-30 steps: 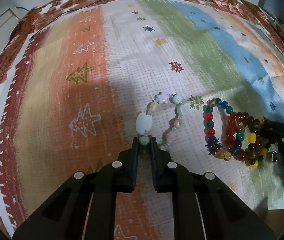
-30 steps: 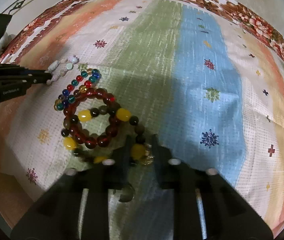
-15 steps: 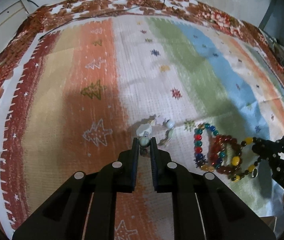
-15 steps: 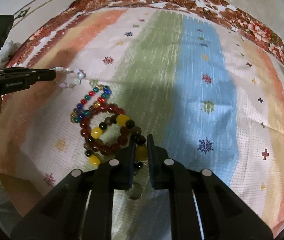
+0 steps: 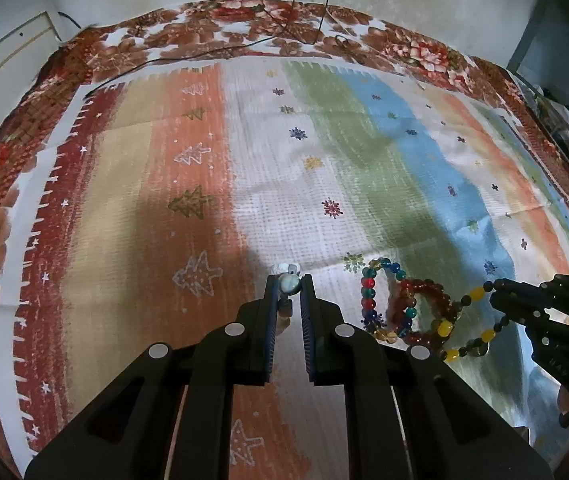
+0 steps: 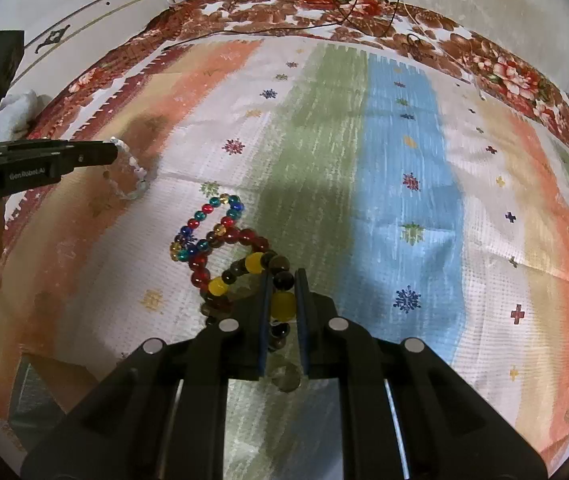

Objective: Organize jewelry
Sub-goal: 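Lift white bracelet with left tool while right tool carries yellow-black bracelet to tin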

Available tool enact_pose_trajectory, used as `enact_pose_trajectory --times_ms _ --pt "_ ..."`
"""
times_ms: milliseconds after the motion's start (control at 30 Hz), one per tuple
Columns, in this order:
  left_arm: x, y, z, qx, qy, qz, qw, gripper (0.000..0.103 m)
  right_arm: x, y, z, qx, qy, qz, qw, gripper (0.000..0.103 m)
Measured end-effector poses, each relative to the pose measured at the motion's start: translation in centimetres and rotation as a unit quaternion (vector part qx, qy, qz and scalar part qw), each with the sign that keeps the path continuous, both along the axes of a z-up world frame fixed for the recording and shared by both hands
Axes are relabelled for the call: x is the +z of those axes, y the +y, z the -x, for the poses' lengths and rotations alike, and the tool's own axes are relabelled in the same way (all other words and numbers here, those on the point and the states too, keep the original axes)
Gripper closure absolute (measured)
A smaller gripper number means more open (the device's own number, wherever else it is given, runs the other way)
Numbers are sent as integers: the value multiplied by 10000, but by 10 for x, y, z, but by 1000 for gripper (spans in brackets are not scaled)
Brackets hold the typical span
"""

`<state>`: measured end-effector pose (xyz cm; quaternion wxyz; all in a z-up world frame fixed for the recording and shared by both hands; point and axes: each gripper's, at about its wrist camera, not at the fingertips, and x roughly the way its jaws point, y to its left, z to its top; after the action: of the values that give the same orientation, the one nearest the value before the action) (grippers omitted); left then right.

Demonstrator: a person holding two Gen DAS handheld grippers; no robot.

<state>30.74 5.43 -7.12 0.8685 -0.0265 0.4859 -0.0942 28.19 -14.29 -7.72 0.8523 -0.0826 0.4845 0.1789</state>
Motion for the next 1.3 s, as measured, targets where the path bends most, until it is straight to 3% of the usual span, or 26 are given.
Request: enact_pose_trajectory --times_ms 1300 --pt "51 -31 84 -391 -364 188 9984 92 69 -7 66 -33 -477 -565 9973 90"
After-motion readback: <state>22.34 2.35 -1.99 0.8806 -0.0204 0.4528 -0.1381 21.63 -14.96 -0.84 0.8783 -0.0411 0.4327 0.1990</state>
